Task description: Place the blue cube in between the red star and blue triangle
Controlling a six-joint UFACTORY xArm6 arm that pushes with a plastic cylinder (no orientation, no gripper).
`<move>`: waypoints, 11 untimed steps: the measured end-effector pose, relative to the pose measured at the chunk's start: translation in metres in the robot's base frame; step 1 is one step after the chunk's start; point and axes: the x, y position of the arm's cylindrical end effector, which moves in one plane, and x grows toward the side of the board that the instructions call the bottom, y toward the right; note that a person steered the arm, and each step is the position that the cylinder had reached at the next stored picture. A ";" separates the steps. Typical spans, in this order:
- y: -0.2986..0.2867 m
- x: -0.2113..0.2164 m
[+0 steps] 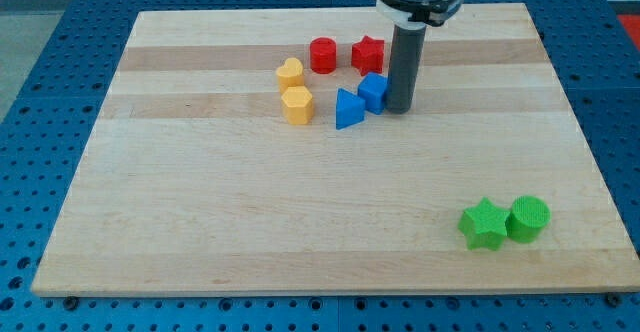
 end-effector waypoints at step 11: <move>-0.005 0.204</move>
